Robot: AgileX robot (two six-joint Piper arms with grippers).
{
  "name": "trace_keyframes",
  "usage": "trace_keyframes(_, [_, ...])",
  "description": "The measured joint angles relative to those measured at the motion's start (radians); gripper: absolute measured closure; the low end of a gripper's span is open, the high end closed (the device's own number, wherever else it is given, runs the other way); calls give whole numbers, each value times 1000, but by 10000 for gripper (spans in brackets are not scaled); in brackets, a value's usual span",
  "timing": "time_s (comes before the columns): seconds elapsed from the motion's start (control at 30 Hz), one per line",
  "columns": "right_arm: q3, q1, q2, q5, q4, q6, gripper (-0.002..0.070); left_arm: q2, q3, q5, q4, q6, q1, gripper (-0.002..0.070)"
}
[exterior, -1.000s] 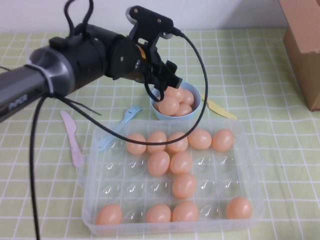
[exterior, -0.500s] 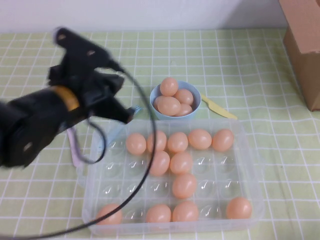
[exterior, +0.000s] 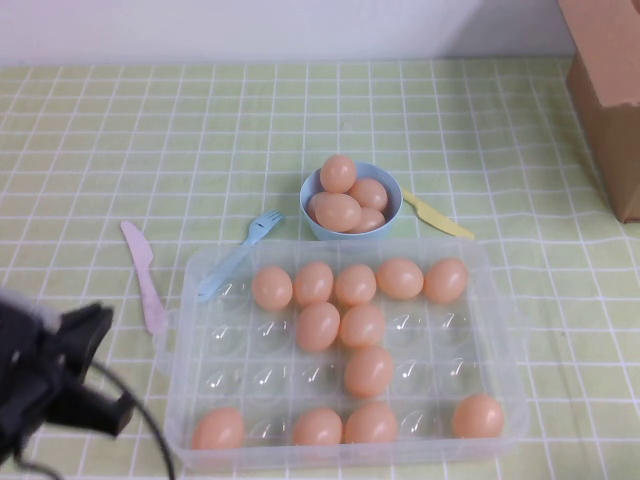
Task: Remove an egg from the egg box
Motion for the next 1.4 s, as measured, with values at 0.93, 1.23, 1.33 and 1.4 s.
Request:
trace_keyframes(0.93, [0, 0, 0, 0, 0, 0, 694, -645, 346, 79, -70, 0, 191, 678])
trace_keyframes(1.23, [0, 0, 0, 0, 0, 0, 694, -809, 348, 91, -73, 0, 288, 678])
trace_keyframes(1.33, [0, 0, 0, 0, 0, 0, 694, -856, 348, 93, -92, 0, 290, 678])
trace_keyframes(1.4, [0, 0, 0, 0, 0, 0, 694, -864, 348, 114, -129, 0, 290, 678])
